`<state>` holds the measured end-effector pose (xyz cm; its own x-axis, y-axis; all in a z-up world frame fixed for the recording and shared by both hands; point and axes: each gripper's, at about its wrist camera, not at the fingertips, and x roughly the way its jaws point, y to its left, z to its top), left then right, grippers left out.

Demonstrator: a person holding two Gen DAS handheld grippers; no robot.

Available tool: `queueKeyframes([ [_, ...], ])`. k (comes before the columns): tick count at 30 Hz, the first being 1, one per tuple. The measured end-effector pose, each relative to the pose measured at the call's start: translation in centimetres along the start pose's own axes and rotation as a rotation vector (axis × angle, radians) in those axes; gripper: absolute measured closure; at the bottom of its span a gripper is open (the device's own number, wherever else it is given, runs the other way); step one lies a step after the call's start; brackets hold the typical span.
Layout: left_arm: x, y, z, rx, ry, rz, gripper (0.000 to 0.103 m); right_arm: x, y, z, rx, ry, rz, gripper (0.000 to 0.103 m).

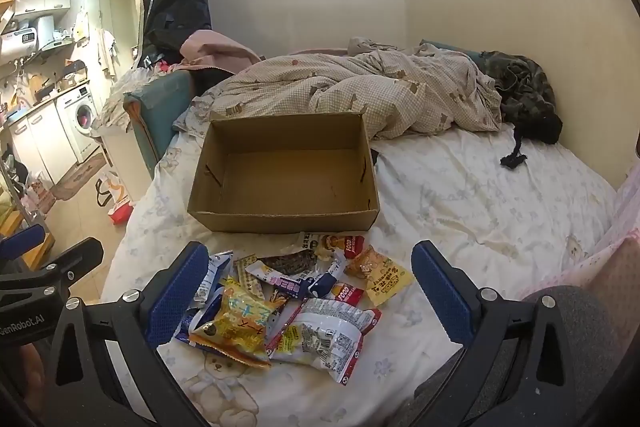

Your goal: Organize snacks

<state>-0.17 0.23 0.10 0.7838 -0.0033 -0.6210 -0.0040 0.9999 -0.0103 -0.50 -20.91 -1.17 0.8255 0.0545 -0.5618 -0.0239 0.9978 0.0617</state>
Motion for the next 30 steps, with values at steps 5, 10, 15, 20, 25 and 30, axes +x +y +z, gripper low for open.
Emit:
queueKeyframes([
  [5, -0.03, -0.05, 0.06, 0.001, 0.001, 0.001, 0.000, 0.07, 0.06, 0.09, 0.000, -0.001, 0.000, 0.000],
  [10, 0.00, -0.19, 0.03, 0.002, -0.001, 0.003, 0.000, 0.02, 0.02, 0.07, 0.001, -0.002, -0.001, 0.000],
  [15, -0.01, -0.25, 0.10, 0.002, -0.002, 0.003, 0.000, -0.02, -0.01, 0.02, -0.001, -0.003, 0.000, 0.000],
  [20, -0.02, -0.25, 0.13, 0.004, -0.004, 0.003, 0.000, 0.04, -0.03, 0.08, 0.001, -0.002, -0.001, 0.000],
  [25, -0.13, -0.53, 0.19, 0.004, -0.005, 0.004, 0.000, -0.02, -0.01, 0.03, 0.000, -0.004, 0.000, 0.000],
  [30, -0.15, -0.52, 0.20, 0.005, -0.006, 0.004, 0.000, -0.01, -0.01, 0.02, 0.001, -0.004, -0.001, 0.000],
])
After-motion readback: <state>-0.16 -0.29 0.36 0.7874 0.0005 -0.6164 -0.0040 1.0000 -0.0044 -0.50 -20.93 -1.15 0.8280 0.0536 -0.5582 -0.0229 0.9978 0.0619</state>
